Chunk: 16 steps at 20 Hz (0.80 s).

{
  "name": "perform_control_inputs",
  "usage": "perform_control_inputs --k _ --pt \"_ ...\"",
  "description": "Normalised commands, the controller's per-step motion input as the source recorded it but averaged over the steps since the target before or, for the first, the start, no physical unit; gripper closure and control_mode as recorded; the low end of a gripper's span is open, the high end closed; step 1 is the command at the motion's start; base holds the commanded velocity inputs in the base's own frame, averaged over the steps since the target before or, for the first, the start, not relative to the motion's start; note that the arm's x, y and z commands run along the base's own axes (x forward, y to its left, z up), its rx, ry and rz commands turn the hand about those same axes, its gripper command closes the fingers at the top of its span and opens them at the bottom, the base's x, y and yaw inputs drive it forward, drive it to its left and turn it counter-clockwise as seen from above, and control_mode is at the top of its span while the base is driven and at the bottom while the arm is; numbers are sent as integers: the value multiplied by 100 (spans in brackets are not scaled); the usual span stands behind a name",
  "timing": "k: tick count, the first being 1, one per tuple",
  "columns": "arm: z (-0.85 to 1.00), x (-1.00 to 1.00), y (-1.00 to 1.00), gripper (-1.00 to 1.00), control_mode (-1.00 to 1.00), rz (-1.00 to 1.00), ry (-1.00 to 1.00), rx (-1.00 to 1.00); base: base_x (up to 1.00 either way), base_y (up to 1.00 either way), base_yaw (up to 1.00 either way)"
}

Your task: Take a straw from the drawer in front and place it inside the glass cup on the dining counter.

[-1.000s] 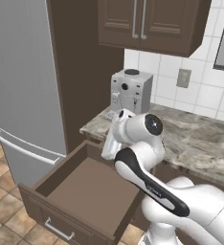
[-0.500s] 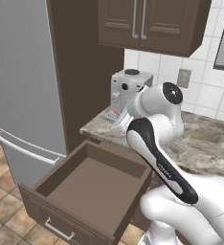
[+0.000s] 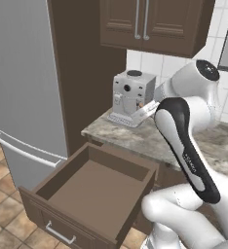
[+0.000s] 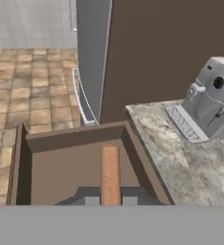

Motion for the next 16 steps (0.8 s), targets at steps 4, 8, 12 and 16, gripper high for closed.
perform_control_inputs --k 4,8,12,16 --pt "15 -7 -48 100 -100 -9 10 11 0 0 0" --pt "10 -2 -33 100 -100 -8 6 10 0 0 0" --pt "0 0 0 100 100 0 0 0 -57 -30 -11" --pt "0 0 0 100 100 0 0 0 -100 -29 -16"
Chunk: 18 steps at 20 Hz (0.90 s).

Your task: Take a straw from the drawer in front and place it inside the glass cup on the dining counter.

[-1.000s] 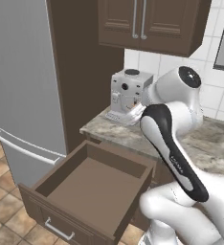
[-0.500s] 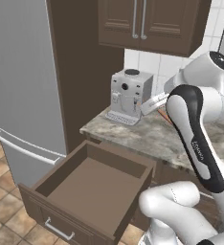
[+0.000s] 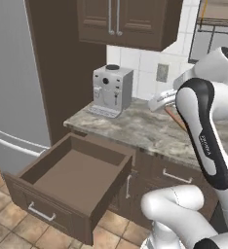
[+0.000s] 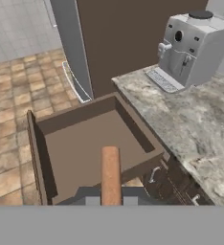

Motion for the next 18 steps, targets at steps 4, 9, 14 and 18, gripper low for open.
perform_control_inputs --k 4,9,14,18 --pt "0 0 0 100 100 0 0 0 -100 -29 -18" --pt "0 0 0 100 100 0 0 0 -100 -11 -25" --pt "0 0 0 100 100 0 0 0 -71 6 -10" --pt "0 0 0 100 100 0 0 0 -10 26 61"
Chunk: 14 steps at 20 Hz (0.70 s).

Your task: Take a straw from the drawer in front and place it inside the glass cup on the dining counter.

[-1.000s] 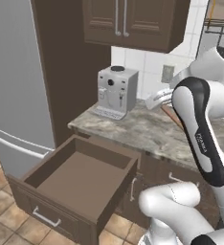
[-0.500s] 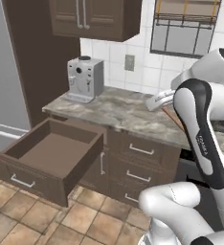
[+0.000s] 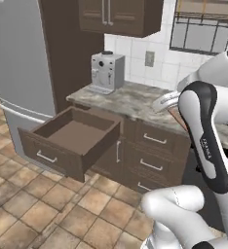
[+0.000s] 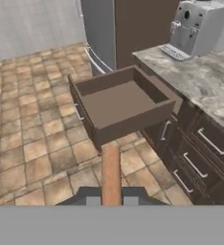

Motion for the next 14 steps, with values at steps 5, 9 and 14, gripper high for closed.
perform_control_inputs --k 5,9,14 --pt "0 0 0 100 100 0 0 0 0 28 77" --pt "0 0 0 100 100 0 0 0 0 28 76" --pt "0 0 0 100 100 0 0 0 0 25 72"
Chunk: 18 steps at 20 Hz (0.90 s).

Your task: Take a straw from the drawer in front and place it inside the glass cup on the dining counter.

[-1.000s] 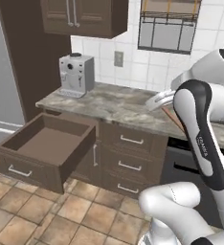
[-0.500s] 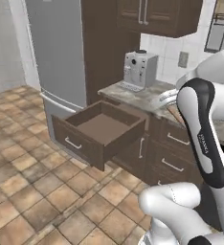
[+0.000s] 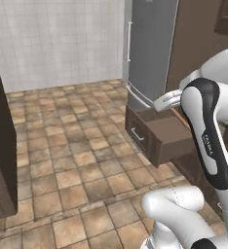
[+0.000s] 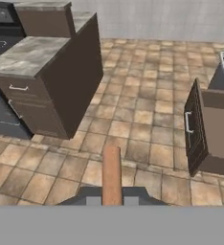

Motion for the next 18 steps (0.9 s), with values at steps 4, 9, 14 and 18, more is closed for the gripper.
perform_control_inputs --k 4,9,14,18 --pt "0 0 0 100 100 0 0 0 0 25 66" --pt "0 0 0 100 100 0 0 0 0 33 47" --pt "0 0 0 100 100 0 0 0 17 44 11" --pt "0 0 0 100 100 0 0 0 52 52 -1"
